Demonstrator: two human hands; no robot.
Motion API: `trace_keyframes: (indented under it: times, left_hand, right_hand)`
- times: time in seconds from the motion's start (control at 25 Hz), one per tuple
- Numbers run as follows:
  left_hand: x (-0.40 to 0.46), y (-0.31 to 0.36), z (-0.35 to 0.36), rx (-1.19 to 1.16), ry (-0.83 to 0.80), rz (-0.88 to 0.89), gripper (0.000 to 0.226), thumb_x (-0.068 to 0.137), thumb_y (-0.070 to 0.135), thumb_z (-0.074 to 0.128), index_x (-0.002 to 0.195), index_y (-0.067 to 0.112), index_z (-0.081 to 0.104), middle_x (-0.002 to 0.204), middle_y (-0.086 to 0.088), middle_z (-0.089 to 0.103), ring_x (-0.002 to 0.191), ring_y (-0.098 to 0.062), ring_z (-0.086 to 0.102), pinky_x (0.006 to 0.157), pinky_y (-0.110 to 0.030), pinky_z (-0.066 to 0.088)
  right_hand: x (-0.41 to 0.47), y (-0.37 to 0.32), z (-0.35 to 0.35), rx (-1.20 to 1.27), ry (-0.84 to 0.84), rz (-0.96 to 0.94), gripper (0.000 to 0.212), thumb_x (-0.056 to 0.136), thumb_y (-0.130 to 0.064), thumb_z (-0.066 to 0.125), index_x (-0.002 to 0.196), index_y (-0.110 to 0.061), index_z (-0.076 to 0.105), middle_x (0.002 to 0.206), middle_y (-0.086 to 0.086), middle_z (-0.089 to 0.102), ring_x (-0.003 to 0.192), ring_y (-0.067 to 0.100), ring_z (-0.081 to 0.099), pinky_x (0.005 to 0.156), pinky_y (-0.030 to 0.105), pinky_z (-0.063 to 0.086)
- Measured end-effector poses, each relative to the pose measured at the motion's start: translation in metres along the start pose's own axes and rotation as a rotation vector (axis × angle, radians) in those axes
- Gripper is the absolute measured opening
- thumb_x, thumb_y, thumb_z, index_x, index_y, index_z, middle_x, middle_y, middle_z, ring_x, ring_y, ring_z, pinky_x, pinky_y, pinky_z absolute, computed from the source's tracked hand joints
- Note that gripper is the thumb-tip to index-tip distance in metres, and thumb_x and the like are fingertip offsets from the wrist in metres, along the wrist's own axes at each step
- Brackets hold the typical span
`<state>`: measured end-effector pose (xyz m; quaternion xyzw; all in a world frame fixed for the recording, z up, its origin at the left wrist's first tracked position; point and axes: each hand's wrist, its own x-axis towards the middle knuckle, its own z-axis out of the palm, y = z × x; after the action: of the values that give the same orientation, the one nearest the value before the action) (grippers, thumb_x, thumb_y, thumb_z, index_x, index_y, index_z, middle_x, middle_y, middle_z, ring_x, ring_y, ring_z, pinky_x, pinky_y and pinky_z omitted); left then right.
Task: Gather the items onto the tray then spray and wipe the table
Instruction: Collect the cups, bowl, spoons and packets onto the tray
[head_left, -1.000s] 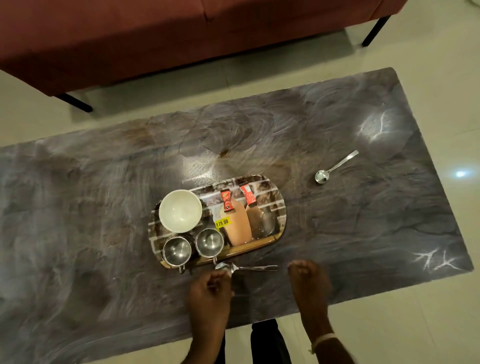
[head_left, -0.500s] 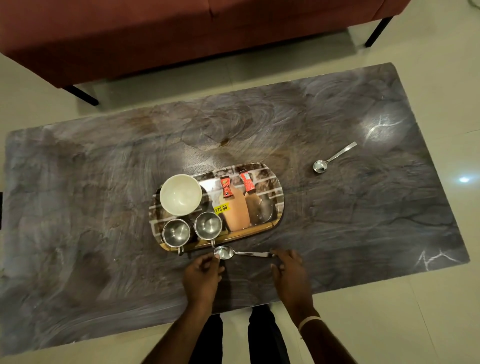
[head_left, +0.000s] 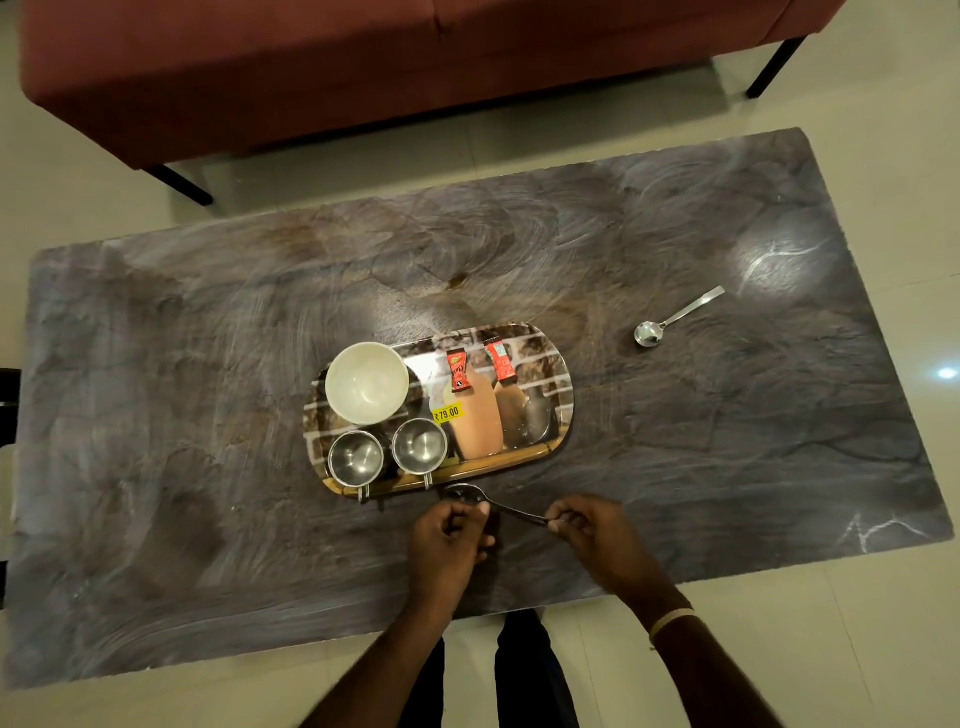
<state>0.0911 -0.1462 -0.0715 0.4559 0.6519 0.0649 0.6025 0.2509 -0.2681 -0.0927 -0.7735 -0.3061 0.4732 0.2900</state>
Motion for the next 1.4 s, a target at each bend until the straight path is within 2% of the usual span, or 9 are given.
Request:
trace_keyframes:
  times: [0.12, 0.24, 0.4, 0.52, 0.72, 0.88, 1.08, 1.28, 1.4]
  left_hand:
    - [-0.004, 0.009, 0.007, 0.028, 0.015, 0.054, 0.017, 0.083, 0.026, 0.077, 0.082, 0.011, 0.069, 0.071, -0.006, 0.074, 0.061, -0.02, 0.073, 0.059, -0.039, 0.06]
    - [-0.007, 0.021, 0.013, 0.025, 0.044, 0.097, 0.019, 0.082, 0.027, 0.078, 0.087, 0.013, 0.067, 0.072, -0.006, 0.074, 0.058, -0.018, 0.072, 0.058, -0.038, 0.06]
    - [0.001, 0.043, 0.029, -0.163, 0.04, -0.022, 0.013, 0.09, 0.024, 0.07, 0.092, 0.012, 0.069, 0.077, -0.006, 0.076, 0.061, -0.019, 0.072, 0.056, -0.032, 0.058]
    - [0.01, 0.063, 0.041, -0.353, -0.001, -0.18, 0.017, 0.096, 0.027, 0.06, 0.093, 0.013, 0.069, 0.085, -0.006, 0.074, 0.065, -0.015, 0.072, 0.06, -0.027, 0.058]
    - [0.029, 0.084, 0.054, -0.566, -0.015, -0.338, 0.026, 0.098, 0.029, 0.057, 0.106, 0.007, 0.067, 0.09, -0.009, 0.074, 0.066, -0.012, 0.073, 0.062, -0.026, 0.059]
    - [0.039, 0.091, 0.06, -0.606, -0.017, -0.361, 0.025, 0.099, 0.027, 0.057, 0.107, 0.005, 0.065, 0.1, -0.014, 0.073, 0.068, -0.014, 0.073, 0.063, -0.026, 0.06]
    - [0.04, 0.096, 0.066, -0.599, -0.022, -0.34, 0.018, 0.099, 0.02, 0.057, 0.107, 0.007, 0.065, 0.103, -0.011, 0.071, 0.071, -0.013, 0.073, 0.064, -0.026, 0.059]
    - [0.039, 0.1, 0.069, -0.578, -0.021, -0.291, 0.02, 0.099, 0.019, 0.056, 0.115, 0.008, 0.064, 0.109, -0.012, 0.073, 0.071, -0.01, 0.074, 0.062, -0.024, 0.06]
    - [0.039, 0.103, 0.067, -0.548, -0.031, -0.273, 0.02, 0.099, 0.016, 0.055, 0.113, 0.006, 0.066, 0.109, -0.014, 0.073, 0.077, -0.012, 0.073, 0.063, -0.024, 0.059]
  right_hand:
    - [-0.002, -0.008, -0.043, 0.088, -0.056, 0.001, 0.014, 0.091, -0.011, 0.065, 0.085, -0.022, 0.071, 0.08, -0.003, 0.069, 0.077, 0.008, 0.065, 0.069, 0.02, 0.052]
    - [0.005, -0.013, -0.085, 0.169, 0.001, 0.021, 0.013, 0.089, -0.008, 0.067, 0.085, -0.018, 0.074, 0.083, -0.002, 0.073, 0.078, 0.013, 0.069, 0.069, 0.027, 0.057]
    - [0.039, -0.025, -0.113, 0.167, 0.027, -0.003, 0.008, 0.09, -0.01, 0.066, 0.09, -0.014, 0.073, 0.081, 0.0, 0.073, 0.076, 0.011, 0.068, 0.069, 0.02, 0.055]
    - [0.073, -0.036, -0.11, 0.201, 0.028, 0.0, 0.008, 0.09, -0.008, 0.066, 0.092, -0.011, 0.073, 0.085, 0.007, 0.074, 0.078, 0.016, 0.069, 0.072, 0.028, 0.058]
    - [0.111, -0.056, -0.092, 0.151, -0.035, 0.026, 0.006, 0.089, -0.01, 0.067, 0.092, -0.011, 0.073, 0.084, 0.007, 0.074, 0.076, 0.017, 0.07, 0.072, 0.031, 0.058]
    - [0.126, -0.066, -0.086, 0.071, -0.043, 0.025, 0.012, 0.089, -0.008, 0.068, 0.086, -0.019, 0.073, 0.081, 0.005, 0.074, 0.069, 0.016, 0.069, 0.068, 0.029, 0.058]
    - [0.135, -0.073, -0.076, -0.086, 0.062, 0.029, 0.005, 0.084, -0.011, 0.073, 0.082, -0.016, 0.075, 0.07, -0.009, 0.069, 0.059, -0.006, 0.063, 0.059, 0.011, 0.046]
    - [0.137, -0.074, -0.056, -0.207, 0.178, 0.014, 0.005, 0.085, -0.017, 0.073, 0.087, -0.017, 0.077, 0.082, -0.002, 0.074, 0.071, 0.004, 0.065, 0.069, 0.023, 0.054]
    - [0.137, -0.077, -0.051, -0.262, 0.244, -0.051, 0.011, 0.086, -0.015, 0.072, 0.095, -0.013, 0.077, 0.091, 0.003, 0.075, 0.075, 0.005, 0.063, 0.071, 0.021, 0.05]
